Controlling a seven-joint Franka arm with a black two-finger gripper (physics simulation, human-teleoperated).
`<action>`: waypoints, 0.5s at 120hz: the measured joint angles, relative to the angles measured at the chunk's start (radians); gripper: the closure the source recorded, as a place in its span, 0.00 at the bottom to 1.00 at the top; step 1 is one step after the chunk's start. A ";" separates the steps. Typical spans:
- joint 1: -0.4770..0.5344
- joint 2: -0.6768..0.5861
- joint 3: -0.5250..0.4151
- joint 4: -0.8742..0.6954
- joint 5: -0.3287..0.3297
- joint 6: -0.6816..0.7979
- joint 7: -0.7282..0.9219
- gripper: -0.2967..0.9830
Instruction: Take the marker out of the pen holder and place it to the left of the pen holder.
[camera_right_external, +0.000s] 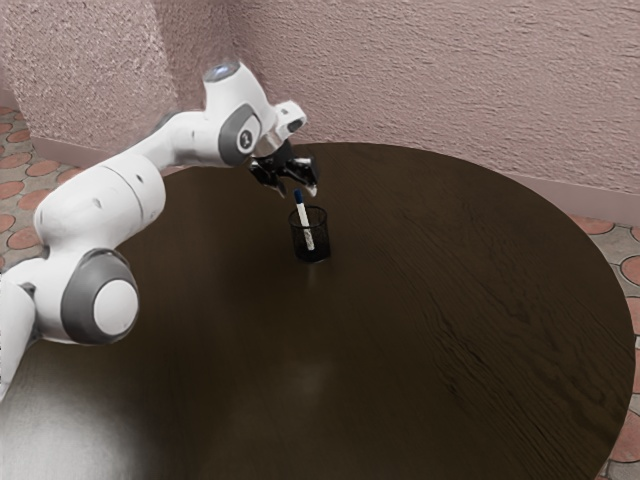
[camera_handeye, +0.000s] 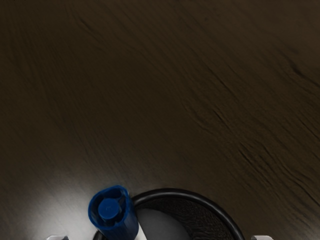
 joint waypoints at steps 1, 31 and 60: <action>0.000 0.002 0.000 0.000 0.000 0.005 0.000 0.43; 0.000 0.036 0.004 -0.001 0.000 0.096 -0.013 0.53; 0.000 0.042 0.025 -0.002 -0.001 0.125 -0.022 0.68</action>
